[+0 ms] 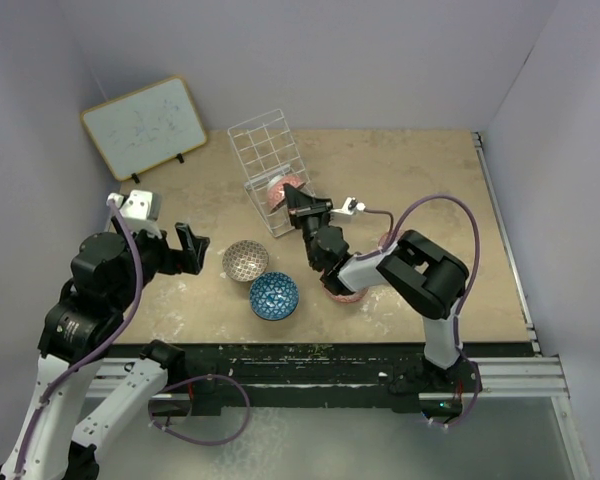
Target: Load the bowls into the dish rack
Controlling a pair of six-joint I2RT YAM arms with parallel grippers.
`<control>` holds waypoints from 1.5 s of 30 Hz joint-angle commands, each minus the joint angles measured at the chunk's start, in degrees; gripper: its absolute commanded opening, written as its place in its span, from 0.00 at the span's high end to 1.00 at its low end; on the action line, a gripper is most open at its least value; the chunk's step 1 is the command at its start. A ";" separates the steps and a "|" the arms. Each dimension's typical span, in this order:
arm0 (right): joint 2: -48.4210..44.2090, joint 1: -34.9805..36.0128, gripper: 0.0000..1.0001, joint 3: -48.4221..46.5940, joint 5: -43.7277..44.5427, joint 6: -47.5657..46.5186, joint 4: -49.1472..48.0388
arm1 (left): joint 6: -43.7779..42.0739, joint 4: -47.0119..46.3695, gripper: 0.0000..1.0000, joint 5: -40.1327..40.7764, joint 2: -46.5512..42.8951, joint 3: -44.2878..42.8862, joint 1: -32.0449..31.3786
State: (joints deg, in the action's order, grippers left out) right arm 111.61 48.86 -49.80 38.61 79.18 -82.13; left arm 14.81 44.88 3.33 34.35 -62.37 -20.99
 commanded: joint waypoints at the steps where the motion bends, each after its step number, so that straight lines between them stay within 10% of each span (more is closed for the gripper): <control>1: -0.57 0.62 1.00 -2.75 6.58 2.66 -6.43 | -2.22 -0.36 0.01 -1.18 -1.38 -1.53 0.34; 45: 14.74 -4.38 1.00 -7.42 3.84 12.19 -10.41 | -5.25 1.57 0.01 -3.15 -5.07 -2.07 0.36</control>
State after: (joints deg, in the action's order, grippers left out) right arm 126.26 46.41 -55.94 42.33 89.32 -87.85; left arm 11.22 47.72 0.62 29.98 -62.37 -20.99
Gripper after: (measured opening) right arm 0.023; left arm 0.990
